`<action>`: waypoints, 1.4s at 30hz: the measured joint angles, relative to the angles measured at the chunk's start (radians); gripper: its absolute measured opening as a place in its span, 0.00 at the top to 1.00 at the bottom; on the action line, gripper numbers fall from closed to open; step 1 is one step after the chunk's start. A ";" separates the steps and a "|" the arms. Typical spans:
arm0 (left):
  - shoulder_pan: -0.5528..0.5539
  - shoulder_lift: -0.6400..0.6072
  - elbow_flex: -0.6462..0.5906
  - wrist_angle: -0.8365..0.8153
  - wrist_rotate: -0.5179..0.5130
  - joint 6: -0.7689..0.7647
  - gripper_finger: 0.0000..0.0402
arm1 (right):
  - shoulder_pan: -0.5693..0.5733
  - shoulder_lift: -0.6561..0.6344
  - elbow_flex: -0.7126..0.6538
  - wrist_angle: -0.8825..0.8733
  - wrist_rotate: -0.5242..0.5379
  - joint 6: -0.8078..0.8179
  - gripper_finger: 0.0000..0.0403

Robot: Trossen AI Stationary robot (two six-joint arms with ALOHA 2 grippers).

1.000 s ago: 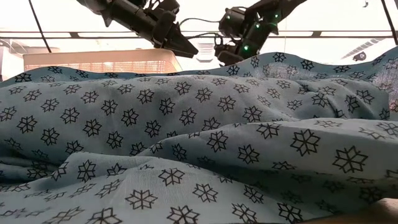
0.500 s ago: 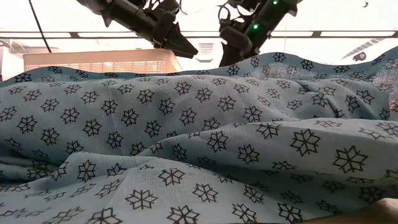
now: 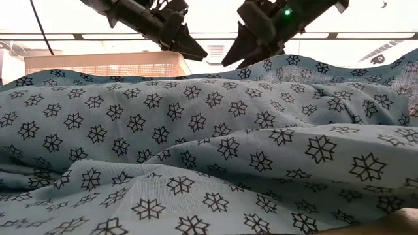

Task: Pick & Place Medicine items
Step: Put the right red medicine bottle into the small white bin

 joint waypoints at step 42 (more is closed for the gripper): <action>0.000 0.002 0.000 -0.014 0.000 0.002 0.14 | 0.264 0.293 0.040 0.293 0.084 0.306 0.18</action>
